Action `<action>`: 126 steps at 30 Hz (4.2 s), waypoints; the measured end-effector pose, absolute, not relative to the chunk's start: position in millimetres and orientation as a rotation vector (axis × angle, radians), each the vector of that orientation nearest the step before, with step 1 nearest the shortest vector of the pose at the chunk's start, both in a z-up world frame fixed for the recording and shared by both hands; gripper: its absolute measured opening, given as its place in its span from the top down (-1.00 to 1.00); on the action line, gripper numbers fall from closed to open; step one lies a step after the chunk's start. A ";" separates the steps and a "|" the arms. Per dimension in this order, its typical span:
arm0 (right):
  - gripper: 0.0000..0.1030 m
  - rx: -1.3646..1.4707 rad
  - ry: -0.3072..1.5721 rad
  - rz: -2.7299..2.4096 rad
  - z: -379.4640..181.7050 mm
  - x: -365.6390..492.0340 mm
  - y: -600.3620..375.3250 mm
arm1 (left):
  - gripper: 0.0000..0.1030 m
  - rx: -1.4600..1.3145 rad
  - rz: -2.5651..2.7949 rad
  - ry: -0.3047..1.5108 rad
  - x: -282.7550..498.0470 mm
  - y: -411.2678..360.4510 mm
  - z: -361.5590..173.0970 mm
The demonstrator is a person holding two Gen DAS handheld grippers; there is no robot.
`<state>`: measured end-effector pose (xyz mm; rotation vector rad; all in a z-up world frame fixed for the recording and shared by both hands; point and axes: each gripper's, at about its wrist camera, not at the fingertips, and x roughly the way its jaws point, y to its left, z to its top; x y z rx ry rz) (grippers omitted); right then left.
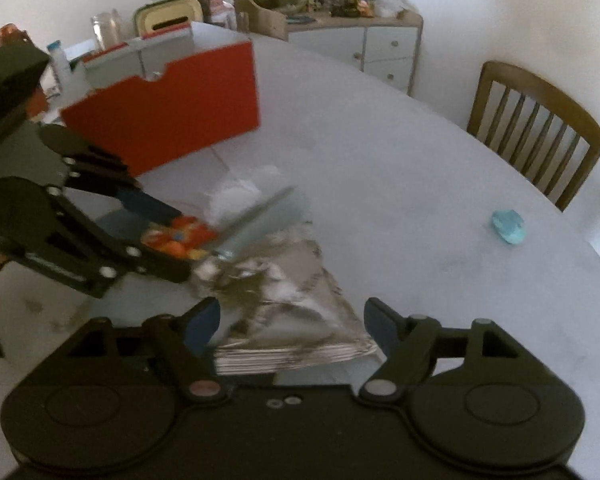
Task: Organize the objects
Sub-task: 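Grasp the red plush toy with the left tool while the right tool grasps the silver snack bag, then carry the red plush with the left tool while the right tool carries the snack bag over the red box, then open the left tool to drop the red plush while the right tool releases the snack bag into the box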
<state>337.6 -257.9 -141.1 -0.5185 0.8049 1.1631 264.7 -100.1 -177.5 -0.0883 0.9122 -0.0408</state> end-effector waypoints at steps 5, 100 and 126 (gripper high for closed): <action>-0.53 -0.517 0.821 1.175 -154.4 341.5 -252.0 | 0.08 -0.088 -0.034 0.911 263.7 -101.0 -177.3; 0.15 -0.238 0.764 0.636 -47.5 231.3 10.9 | 0.27 -0.115 0.087 0.873 255.0 194.2 -78.0; 0.21 -0.275 0.829 0.684 -79.5 233.5 29.0 | 0.28 -0.070 0.059 1.029 279.1 193.0 -119.3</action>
